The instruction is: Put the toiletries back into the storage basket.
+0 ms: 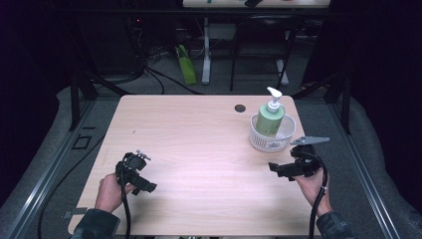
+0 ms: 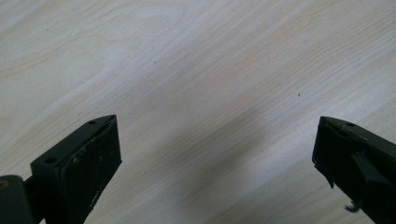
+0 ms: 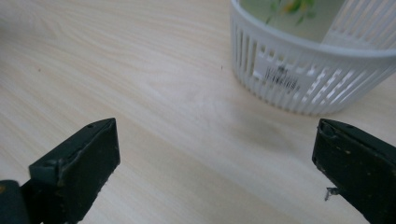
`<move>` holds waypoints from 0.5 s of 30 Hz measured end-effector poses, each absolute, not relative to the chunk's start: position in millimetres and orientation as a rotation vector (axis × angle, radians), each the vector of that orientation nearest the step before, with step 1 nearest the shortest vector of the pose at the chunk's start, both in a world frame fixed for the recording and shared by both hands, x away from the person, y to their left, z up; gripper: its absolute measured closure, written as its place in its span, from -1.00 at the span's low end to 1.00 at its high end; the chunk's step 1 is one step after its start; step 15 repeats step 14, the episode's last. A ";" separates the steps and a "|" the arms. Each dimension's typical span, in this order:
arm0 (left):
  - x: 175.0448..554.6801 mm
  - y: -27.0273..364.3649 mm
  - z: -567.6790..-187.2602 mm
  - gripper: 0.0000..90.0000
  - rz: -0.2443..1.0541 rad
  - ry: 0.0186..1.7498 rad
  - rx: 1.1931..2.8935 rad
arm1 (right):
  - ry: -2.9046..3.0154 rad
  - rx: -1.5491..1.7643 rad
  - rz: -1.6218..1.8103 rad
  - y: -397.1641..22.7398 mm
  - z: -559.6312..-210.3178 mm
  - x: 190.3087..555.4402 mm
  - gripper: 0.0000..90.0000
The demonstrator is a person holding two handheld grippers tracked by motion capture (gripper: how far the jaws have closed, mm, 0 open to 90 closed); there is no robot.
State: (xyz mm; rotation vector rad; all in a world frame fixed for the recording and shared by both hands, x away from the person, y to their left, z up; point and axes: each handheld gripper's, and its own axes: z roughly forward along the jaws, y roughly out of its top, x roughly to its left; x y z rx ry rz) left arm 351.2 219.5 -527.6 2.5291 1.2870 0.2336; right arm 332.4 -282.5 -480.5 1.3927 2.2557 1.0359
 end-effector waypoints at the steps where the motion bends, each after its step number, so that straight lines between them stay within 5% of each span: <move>1: 350.9 219.0 -527.8 -0.97 0.235 1.280 2.534 | 2.270 1.413 1.029 -282.8 -485.9 331.0 -0.99; 10: 346.2 209.5 -527.9 -0.81 0.256 1.173 2.577 | 2.454 1.407 0.876 -282.3 -511.9 327.6 -1.00; 15: 346.9 209.5 -525.7 -1.00 0.270 1.162 2.554 | 2.458 1.410 0.833 -282.0 -515.9 328.1 -1.00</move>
